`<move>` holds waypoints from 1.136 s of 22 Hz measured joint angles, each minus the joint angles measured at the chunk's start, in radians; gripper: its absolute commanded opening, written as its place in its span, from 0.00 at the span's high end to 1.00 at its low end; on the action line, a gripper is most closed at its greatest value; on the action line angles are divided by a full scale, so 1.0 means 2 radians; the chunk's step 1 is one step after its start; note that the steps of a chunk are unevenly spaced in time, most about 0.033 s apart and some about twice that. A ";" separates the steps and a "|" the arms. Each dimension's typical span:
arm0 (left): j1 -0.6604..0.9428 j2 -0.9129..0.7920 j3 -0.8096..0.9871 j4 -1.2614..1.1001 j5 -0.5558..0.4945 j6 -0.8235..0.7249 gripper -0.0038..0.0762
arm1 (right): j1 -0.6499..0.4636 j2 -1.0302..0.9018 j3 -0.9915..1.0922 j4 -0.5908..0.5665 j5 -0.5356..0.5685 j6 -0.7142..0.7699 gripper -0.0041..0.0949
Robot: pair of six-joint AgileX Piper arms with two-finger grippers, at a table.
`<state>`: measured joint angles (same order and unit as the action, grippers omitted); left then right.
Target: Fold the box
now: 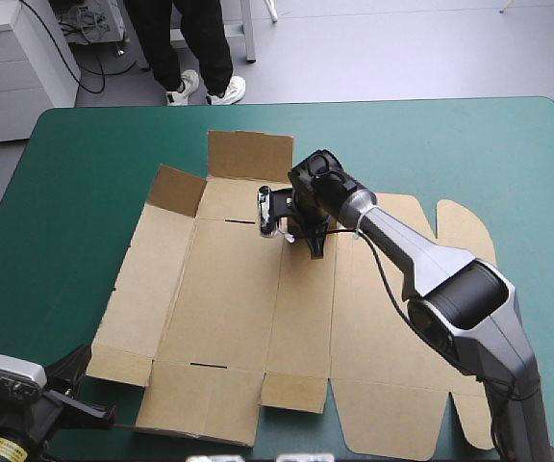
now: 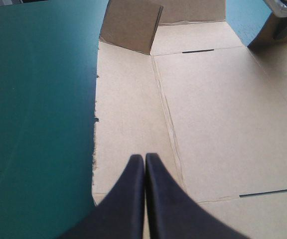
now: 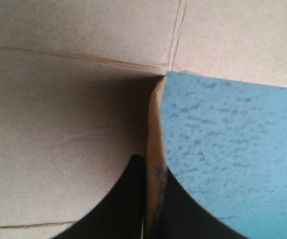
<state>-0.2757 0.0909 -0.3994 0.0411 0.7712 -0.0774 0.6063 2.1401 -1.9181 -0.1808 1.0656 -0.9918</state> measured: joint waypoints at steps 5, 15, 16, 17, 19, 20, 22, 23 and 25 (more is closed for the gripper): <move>0.000 0.000 0.000 0.000 0.000 0.000 0.96 | 0.000 0.002 -0.001 -0.009 -0.004 0.000 0.71; 0.000 0.000 0.000 0.000 0.000 0.000 0.96 | 0.000 0.012 -0.114 -0.028 0.013 0.056 0.46; 0.000 0.000 0.000 0.000 0.000 0.000 0.96 | 0.000 0.012 -0.143 -0.025 0.033 0.069 0.46; 0.000 0.000 0.000 0.000 0.000 0.000 0.96 | 0.000 0.012 -0.168 -0.023 0.054 0.083 0.46; 0.000 0.000 0.000 0.000 0.000 0.000 0.96 | 0.000 0.010 -0.212 -0.020 0.081 0.119 0.48; 0.000 0.000 0.000 0.000 0.000 0.000 0.96 | 0.000 0.005 -0.227 -0.013 0.087 0.144 0.49; 0.000 0.000 0.000 0.000 0.000 0.000 0.96 | 0.000 -0.008 -0.233 0.008 0.091 0.168 0.55; 0.000 0.000 0.000 0.000 0.000 0.000 0.96 | 0.000 -0.022 -0.234 0.028 0.092 0.188 0.63; 0.000 0.000 0.000 0.000 0.000 0.000 0.96 | 0.000 -0.055 -0.234 0.058 0.092 0.235 0.84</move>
<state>-0.2757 0.0909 -0.3994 0.0411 0.7712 -0.0774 0.6072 2.0307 -2.3868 -0.0654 1.2505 -0.5221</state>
